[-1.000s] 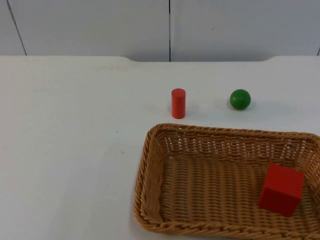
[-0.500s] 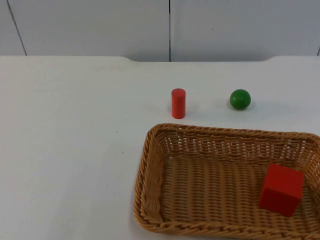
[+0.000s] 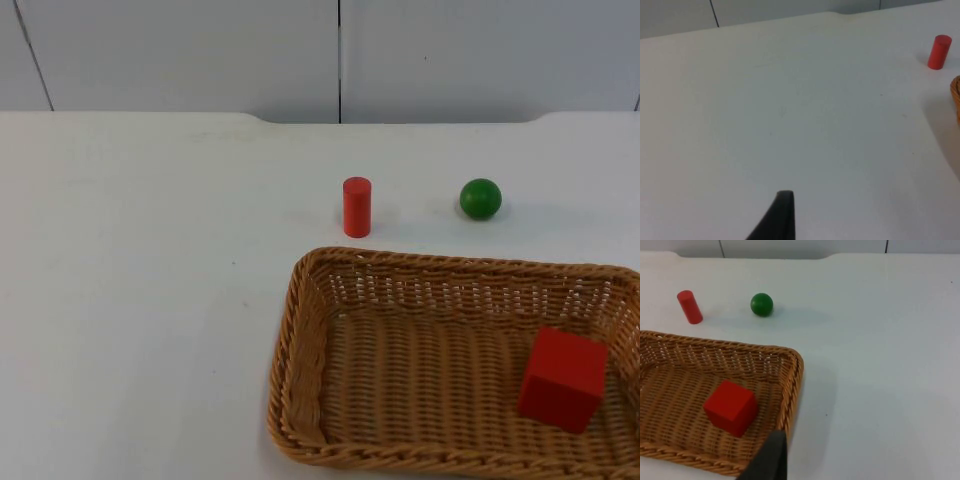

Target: Pick up the basket with the left hand and place the object to the left of the red cylinder into the basket with the right hand.

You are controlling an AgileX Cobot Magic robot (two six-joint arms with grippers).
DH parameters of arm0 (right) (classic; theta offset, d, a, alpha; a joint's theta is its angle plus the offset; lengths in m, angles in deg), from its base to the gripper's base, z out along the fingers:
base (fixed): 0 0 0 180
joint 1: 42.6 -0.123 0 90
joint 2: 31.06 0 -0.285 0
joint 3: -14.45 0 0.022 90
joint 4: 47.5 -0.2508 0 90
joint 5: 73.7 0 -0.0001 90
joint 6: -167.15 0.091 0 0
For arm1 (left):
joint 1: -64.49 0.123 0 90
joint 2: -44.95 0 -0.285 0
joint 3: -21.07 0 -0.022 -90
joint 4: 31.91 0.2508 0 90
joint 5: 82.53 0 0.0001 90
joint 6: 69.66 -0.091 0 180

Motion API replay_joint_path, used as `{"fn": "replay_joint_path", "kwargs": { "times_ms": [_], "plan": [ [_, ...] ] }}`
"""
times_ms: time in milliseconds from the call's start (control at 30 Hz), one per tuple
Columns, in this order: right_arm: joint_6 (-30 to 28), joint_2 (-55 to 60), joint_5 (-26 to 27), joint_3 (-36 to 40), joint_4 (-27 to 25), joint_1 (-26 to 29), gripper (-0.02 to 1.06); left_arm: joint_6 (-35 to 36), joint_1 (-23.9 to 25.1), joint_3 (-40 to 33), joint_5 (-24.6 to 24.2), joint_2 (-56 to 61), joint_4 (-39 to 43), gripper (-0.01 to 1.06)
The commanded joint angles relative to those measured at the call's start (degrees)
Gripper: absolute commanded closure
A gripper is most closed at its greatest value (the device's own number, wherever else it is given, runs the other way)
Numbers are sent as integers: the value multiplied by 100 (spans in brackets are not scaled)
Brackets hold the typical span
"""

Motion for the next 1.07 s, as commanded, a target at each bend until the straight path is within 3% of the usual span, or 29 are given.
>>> {"fn": "replay_joint_path", "kwargs": {
  "times_ms": [0, 467, 1033],
  "plan": [
    [-2, -22, 27, 12, 15, 46, -1, 61, 2, -26, -19, 25, -34, 0],
    [-2, -22, 27, 12, 15, 46, -1, 61, 2, -26, -19, 25, -34, 0],
    [-2, -22, 27, 12, 15, 46, -1, 61, 1148, -26, -19, 25, -36, 0]
  ]
}}
